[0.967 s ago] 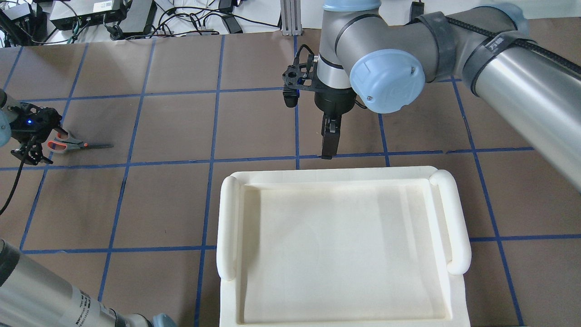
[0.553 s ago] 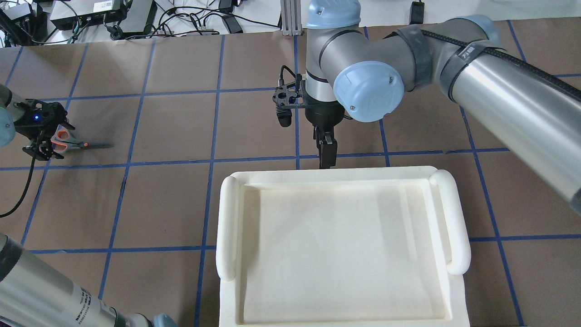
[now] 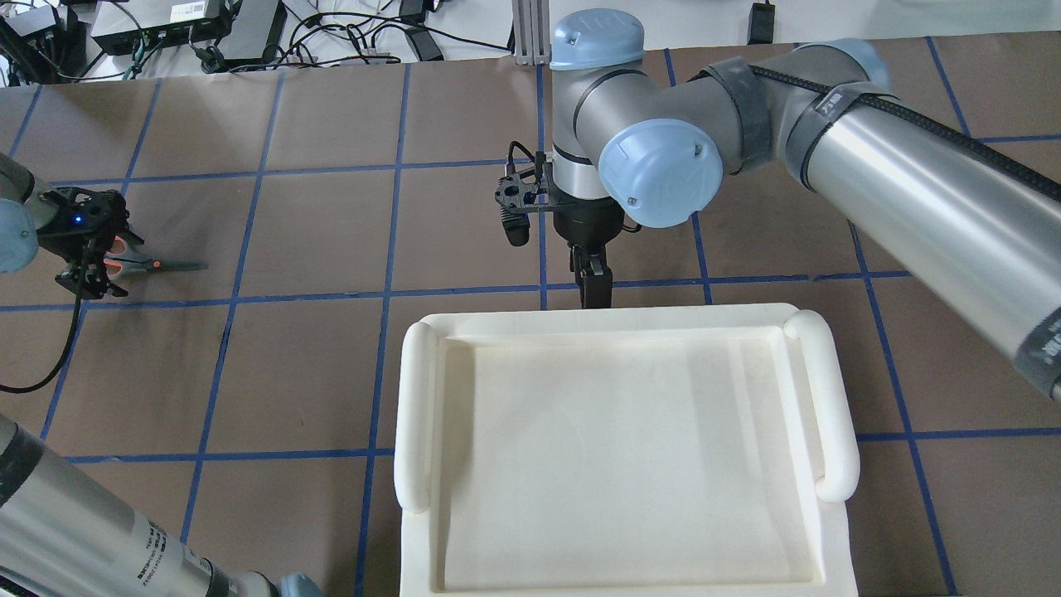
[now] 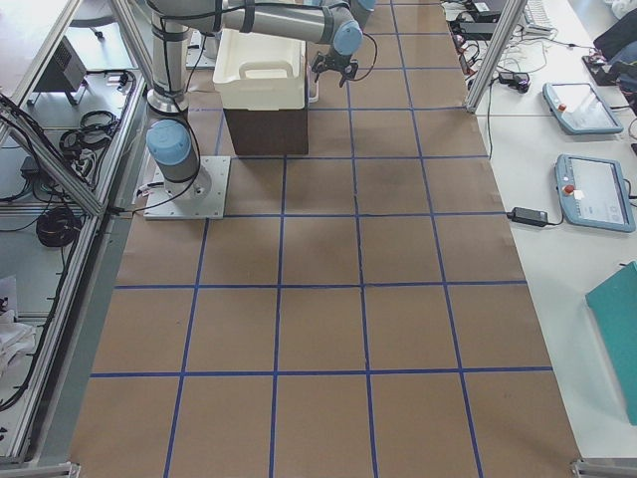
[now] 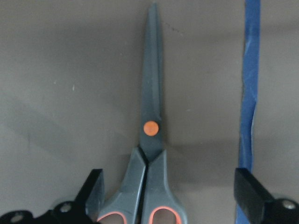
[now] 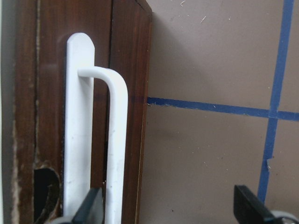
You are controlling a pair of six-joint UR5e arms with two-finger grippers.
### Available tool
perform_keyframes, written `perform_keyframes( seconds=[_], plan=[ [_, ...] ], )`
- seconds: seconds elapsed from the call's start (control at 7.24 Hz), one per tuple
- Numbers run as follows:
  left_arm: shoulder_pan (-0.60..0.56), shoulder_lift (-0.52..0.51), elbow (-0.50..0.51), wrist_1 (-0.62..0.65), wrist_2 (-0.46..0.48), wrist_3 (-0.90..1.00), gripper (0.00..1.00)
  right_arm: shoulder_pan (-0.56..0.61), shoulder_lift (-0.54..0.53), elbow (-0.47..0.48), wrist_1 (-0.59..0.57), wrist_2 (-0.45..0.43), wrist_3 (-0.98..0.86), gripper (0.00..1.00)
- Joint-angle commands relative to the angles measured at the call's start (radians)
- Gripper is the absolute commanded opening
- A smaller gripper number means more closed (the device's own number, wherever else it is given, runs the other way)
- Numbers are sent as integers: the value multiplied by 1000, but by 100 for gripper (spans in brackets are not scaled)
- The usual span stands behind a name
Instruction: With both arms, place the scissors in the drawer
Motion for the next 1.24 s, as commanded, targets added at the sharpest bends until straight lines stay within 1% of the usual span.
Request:
perform_keyframes(
  seconds=[0.0,0.14,0.28,0.69,0.83,0.97,1.11],
  plan=[
    [0,-6,0,4,-1,16,90,0,7,0,14,4,9,99],
    [0,-9,0,4,-2,24,90,0,13,0,13,5,9,99],
    [0,-14,0,4,-2,24,87,0,14,0,28,5,12,100],
    [0,-14,0,4,-10,73,50,0,27,-4,36,10,37,100],
    [-9,-13,2,4,1,73,25,0,47,-12,36,11,45,100],
    [-20,-6,7,4,6,76,13,0,53,-17,36,11,46,100],
    [-20,-5,11,4,4,80,10,0,52,-17,37,10,48,100]
  ],
)
